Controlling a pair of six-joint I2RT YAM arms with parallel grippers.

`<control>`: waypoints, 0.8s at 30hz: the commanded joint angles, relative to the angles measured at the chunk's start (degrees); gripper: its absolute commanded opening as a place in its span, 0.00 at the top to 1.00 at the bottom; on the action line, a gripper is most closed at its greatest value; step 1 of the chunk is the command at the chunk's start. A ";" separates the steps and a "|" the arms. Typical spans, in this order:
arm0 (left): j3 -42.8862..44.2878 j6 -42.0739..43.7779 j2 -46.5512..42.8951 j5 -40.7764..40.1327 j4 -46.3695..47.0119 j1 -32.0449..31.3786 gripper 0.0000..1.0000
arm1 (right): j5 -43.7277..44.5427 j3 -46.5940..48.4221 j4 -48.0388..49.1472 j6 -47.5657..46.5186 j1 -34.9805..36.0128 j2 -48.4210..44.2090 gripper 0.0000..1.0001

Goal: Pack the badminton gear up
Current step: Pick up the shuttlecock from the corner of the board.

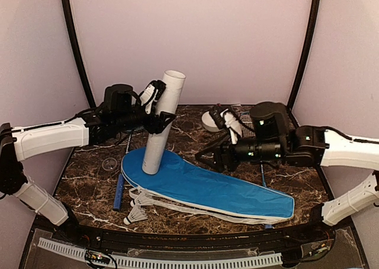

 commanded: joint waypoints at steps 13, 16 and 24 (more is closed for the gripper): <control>-6.92 -2.41 -9.28 4.47 4.87 5.00 0.33 | -4.18 10.17 20.71 8.08 13.73 37.54 0.41; -8.58 -2.59 -9.07 5.58 6.12 5.00 0.32 | -6.27 14.32 20.45 7.61 14.78 43.58 0.42; -9.93 -2.26 -8.47 6.75 7.57 5.00 0.33 | -6.58 20.48 17.76 5.88 15.03 50.80 0.44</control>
